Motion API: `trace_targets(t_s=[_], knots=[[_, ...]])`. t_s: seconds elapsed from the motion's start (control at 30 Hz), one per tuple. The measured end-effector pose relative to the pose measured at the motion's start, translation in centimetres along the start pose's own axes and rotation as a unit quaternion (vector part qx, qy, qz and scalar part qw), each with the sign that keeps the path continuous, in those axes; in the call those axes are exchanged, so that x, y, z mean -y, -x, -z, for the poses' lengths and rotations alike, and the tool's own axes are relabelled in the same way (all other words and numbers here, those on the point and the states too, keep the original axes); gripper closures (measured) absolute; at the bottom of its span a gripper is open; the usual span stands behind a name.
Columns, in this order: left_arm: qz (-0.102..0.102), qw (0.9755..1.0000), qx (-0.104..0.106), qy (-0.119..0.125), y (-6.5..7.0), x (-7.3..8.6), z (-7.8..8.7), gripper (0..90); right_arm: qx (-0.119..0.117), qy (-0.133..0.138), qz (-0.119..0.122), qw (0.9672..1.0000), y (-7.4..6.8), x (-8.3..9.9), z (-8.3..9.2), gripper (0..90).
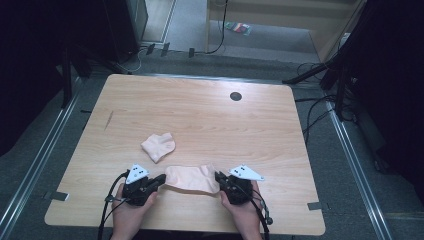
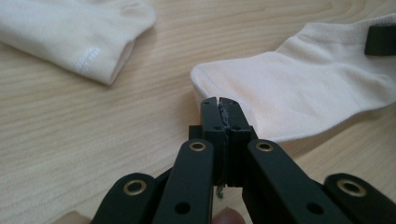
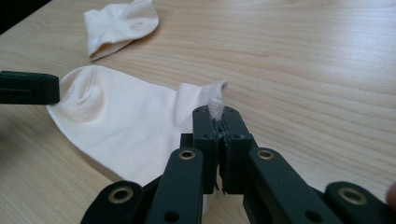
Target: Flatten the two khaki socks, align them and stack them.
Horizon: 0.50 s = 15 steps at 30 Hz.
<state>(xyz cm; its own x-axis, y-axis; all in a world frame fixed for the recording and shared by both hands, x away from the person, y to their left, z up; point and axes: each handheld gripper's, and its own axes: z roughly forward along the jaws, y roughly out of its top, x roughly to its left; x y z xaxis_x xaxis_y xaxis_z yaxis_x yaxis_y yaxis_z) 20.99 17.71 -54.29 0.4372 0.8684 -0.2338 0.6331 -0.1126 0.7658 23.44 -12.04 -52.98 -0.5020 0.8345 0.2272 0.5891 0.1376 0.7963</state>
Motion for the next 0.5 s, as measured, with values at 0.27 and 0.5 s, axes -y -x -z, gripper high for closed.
trace_targets(t_s=[0.27, 0.5], knots=[[0.017, 0.9994, -0.027, 0.016, -0.8, 0.3, 0.3, 51.3, -0.013, 0.001, -0.028, 0.9995, 0.5, -0.1, -0.1, 60.2], [0.048, 0.9958, -0.044, 0.064, -5.0, -0.9, 1.6, 42.1, -0.013, 0.027, 0.016, 0.9994, -0.5, -2.9, -0.1, 57.5]])
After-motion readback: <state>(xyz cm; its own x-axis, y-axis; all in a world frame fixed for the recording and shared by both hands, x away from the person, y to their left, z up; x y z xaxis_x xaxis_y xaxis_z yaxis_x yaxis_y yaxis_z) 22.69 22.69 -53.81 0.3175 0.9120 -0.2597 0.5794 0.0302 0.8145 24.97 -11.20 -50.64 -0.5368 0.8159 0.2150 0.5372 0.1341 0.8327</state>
